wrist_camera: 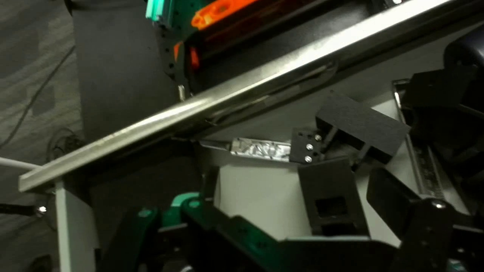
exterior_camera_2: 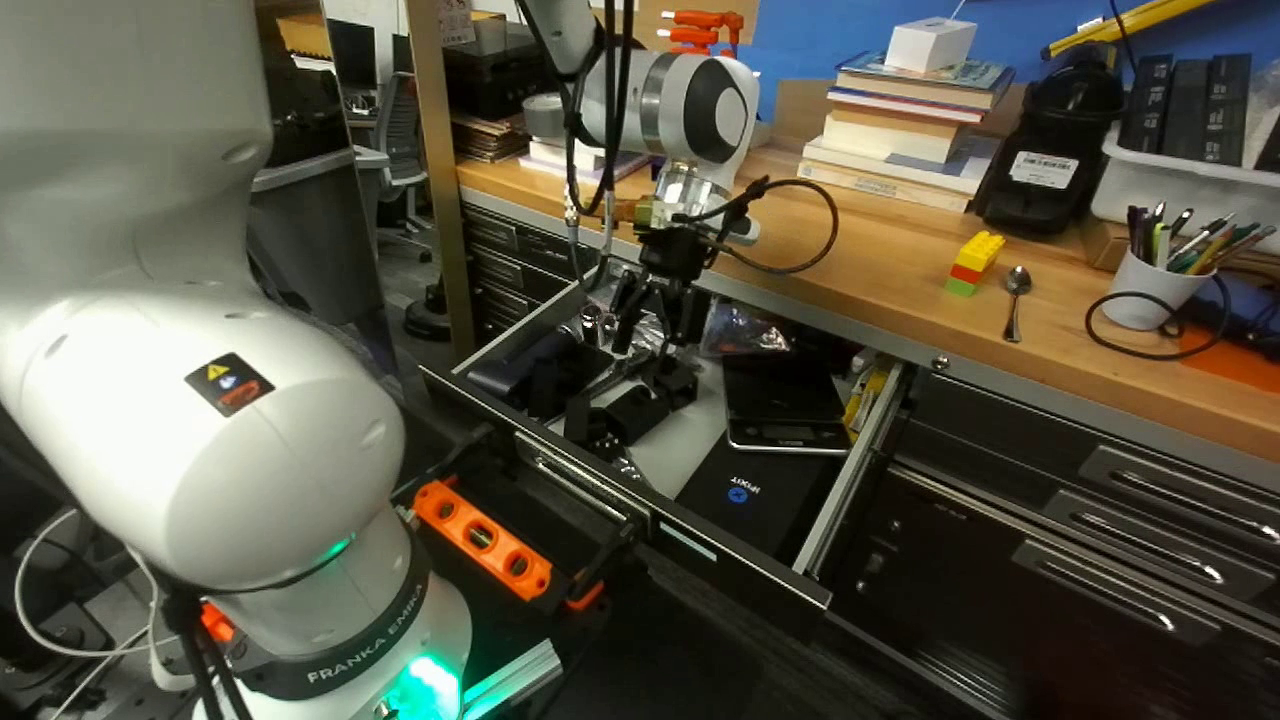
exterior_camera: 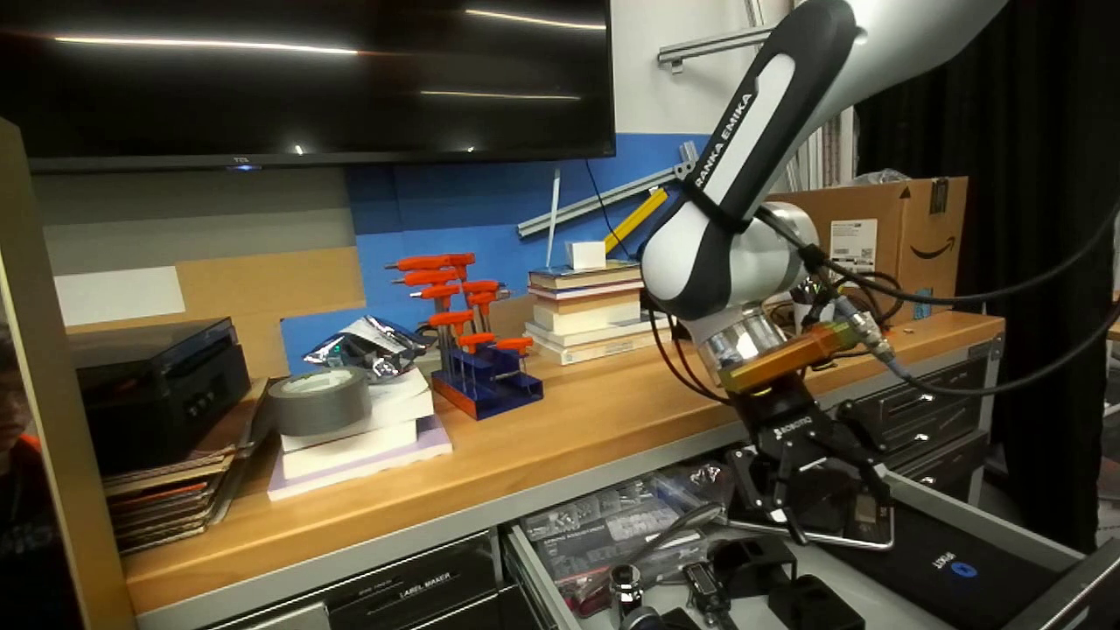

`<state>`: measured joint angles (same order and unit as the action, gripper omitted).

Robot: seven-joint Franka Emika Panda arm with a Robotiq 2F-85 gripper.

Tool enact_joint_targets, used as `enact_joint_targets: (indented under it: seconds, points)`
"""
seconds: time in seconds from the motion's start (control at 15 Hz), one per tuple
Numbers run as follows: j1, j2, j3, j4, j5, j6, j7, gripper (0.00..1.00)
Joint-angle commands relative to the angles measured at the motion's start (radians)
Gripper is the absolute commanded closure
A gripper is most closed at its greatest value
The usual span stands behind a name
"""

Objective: Put the black objects inside the open drawer and close the drawer

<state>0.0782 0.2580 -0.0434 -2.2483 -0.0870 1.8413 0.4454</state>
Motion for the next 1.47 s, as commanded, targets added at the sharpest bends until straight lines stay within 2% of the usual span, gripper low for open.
enact_joint_targets:
  seconds: [0.0, 0.4, 0.8, 1.13, 1.4]
  points:
    - [0.006, -0.114, -0.019, -0.127, -0.044, -0.043, 0.194, 0.00]
    - [-0.020, -0.148, -0.018, -0.270, 0.015, -0.074, 0.460, 0.00]
    - [-0.047, -0.130, -0.020, -0.370, 0.128, -0.020, 0.532, 0.00]
    - [-0.074, -0.129, -0.017, -0.450, 0.301, 0.188, 0.493, 0.00]
    - [-0.066, -0.107, -0.009, -0.471, 0.410, 0.375, 0.531, 0.00]
